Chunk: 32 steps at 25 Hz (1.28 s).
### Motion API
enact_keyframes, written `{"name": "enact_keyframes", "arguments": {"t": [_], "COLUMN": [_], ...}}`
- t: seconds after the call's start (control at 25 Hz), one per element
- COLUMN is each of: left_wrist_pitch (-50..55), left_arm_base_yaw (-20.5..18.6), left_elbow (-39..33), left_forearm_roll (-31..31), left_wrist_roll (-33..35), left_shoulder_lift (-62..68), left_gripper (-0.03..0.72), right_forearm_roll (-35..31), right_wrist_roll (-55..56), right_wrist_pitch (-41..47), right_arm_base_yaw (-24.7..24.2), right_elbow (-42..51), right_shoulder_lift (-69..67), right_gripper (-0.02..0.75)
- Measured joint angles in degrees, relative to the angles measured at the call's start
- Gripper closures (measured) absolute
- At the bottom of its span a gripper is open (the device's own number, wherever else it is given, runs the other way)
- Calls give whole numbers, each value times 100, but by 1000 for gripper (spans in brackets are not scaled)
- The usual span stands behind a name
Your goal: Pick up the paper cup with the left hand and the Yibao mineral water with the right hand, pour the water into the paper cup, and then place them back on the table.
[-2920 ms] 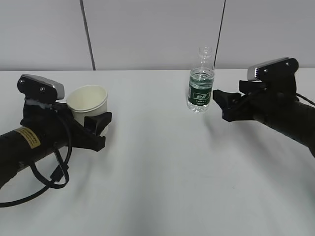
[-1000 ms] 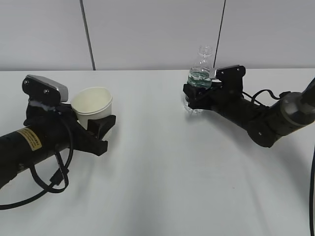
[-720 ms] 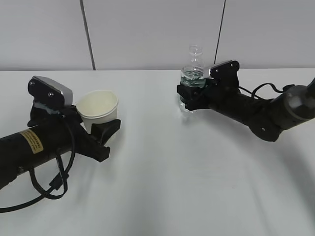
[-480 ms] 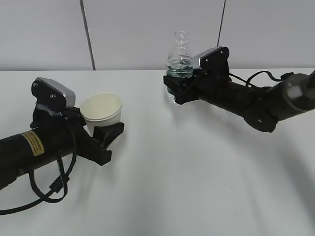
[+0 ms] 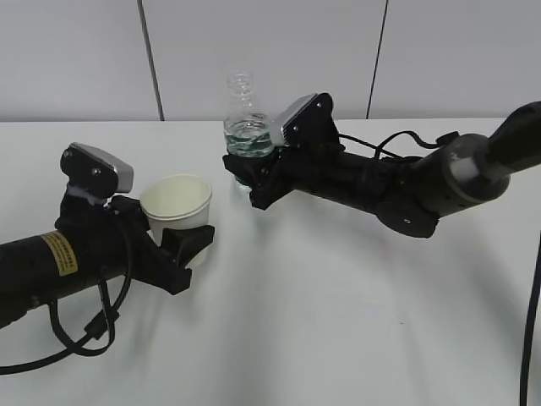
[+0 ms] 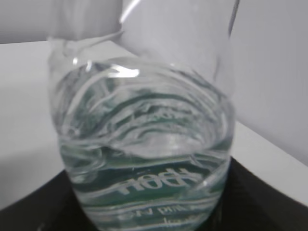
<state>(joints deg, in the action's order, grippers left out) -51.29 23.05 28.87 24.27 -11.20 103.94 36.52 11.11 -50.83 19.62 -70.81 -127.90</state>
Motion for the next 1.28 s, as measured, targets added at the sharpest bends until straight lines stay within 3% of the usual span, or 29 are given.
{"name": "enact_keyframes", "arguments": {"t": [0.52,1.28], "left_wrist_pitch": [-103,-281], "left_arm_base_yaw": [0,0], "left_elbow": [0,0], "left_forearm_roll": [445,622], "left_wrist_roll": [-53,-53], "left_shoulder_lift": [-2,-2], "left_gripper": [248,248], "right_forearm_roll": [116,678], "right_wrist_roll": [-1464,-1922], "right_wrist_pitch": [-68,-340], "right_arm_base_yaw": [23,23], "right_elbow": [-94,-107], "right_shoulder_lift": [0,0], "right_gripper": [269,269]}}
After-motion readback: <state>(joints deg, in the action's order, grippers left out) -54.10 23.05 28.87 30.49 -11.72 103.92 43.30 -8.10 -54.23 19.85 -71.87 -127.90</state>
